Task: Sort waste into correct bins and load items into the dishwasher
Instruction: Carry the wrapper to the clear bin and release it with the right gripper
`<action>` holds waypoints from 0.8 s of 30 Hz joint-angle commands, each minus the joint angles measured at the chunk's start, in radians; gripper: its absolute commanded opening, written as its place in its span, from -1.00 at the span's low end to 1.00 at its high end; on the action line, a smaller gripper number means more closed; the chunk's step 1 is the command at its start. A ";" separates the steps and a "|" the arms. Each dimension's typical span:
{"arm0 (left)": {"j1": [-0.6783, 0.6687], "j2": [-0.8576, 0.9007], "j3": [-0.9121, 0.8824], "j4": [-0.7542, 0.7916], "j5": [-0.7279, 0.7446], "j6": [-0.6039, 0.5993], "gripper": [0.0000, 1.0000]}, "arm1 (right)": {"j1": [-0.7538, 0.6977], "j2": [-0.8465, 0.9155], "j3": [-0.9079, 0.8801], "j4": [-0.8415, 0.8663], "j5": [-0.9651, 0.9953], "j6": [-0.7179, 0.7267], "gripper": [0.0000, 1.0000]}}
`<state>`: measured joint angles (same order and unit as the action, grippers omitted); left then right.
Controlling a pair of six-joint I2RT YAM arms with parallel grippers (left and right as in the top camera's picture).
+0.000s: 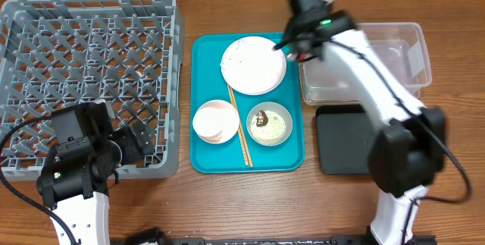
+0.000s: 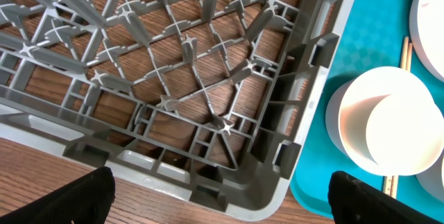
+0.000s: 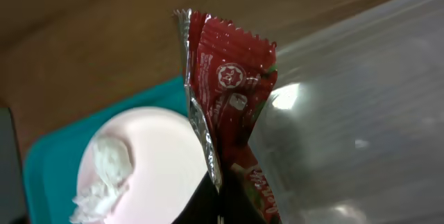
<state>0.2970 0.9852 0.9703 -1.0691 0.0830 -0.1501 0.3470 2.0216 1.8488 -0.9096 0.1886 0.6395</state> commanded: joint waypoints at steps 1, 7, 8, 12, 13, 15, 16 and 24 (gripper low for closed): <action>0.006 0.003 0.022 0.004 0.015 0.015 1.00 | -0.069 -0.039 0.021 -0.056 0.010 0.100 -0.92; 0.006 0.003 0.022 0.003 0.015 0.015 1.00 | -0.168 -0.017 0.016 -0.148 0.002 0.218 -0.36; 0.006 0.003 0.022 0.003 0.015 0.015 0.99 | -0.179 -0.015 0.016 -0.143 -0.012 0.218 -0.08; 0.006 0.003 0.022 0.003 0.015 0.015 1.00 | -0.157 -0.032 0.017 0.038 -0.245 0.007 0.70; 0.006 0.003 0.022 0.003 0.015 0.015 1.00 | -0.143 -0.032 0.017 0.077 -0.294 -0.021 0.71; 0.006 0.003 0.022 0.003 0.015 0.015 1.00 | -0.082 -0.031 0.017 0.174 -0.363 -0.072 0.74; 0.006 0.003 0.022 0.003 0.015 0.015 0.99 | -0.043 -0.027 0.017 0.207 -0.345 -0.072 0.76; 0.006 0.003 0.022 0.003 0.015 0.015 1.00 | 0.167 0.067 0.017 0.349 -0.091 -0.072 0.81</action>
<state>0.2970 0.9852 0.9703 -1.0691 0.0834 -0.1501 0.4675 2.0258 1.8572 -0.5911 -0.0235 0.5903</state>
